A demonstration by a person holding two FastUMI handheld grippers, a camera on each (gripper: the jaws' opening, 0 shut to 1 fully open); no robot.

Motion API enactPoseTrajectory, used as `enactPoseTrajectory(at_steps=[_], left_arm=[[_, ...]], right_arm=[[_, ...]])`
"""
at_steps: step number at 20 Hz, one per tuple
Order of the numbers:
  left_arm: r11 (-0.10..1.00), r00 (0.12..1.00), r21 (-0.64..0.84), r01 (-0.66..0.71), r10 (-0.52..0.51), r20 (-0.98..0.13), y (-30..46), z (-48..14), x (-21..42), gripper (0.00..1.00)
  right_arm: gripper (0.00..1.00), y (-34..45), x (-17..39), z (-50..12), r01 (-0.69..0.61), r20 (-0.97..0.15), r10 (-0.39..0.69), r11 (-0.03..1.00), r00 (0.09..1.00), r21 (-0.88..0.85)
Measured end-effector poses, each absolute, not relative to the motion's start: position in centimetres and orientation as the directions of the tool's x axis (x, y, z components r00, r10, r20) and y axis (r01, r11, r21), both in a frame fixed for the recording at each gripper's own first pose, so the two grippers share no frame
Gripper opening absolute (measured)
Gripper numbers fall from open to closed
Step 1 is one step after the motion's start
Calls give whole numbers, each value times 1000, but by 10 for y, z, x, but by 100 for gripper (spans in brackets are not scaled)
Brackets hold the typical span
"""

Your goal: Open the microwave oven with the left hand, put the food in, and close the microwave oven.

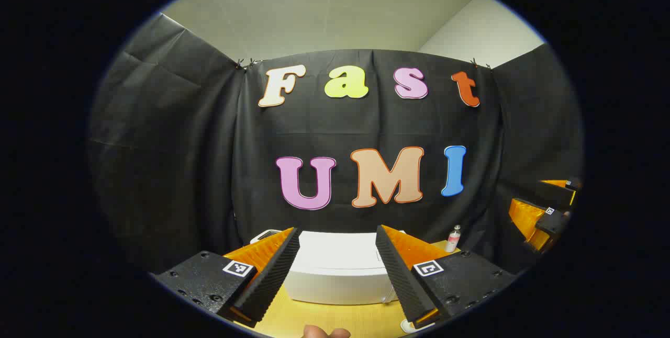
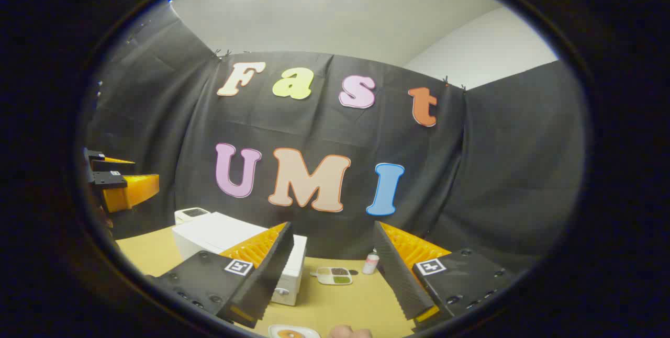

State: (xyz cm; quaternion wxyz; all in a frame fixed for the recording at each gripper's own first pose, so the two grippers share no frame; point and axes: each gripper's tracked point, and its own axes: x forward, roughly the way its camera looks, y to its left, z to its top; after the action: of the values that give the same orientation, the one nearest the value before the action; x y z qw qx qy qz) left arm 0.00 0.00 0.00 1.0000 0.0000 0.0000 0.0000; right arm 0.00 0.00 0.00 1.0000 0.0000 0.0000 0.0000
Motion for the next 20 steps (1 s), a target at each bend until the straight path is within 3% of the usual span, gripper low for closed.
enactPoseTrajectory(at_steps=[20], left_arm=[[999, 1000, 34, 8, -7, -29, -23, -17, 14, 96]], right_arm=[[96, -30, 16, -3, 12, 7, -12, 1000, 1000, 21]])
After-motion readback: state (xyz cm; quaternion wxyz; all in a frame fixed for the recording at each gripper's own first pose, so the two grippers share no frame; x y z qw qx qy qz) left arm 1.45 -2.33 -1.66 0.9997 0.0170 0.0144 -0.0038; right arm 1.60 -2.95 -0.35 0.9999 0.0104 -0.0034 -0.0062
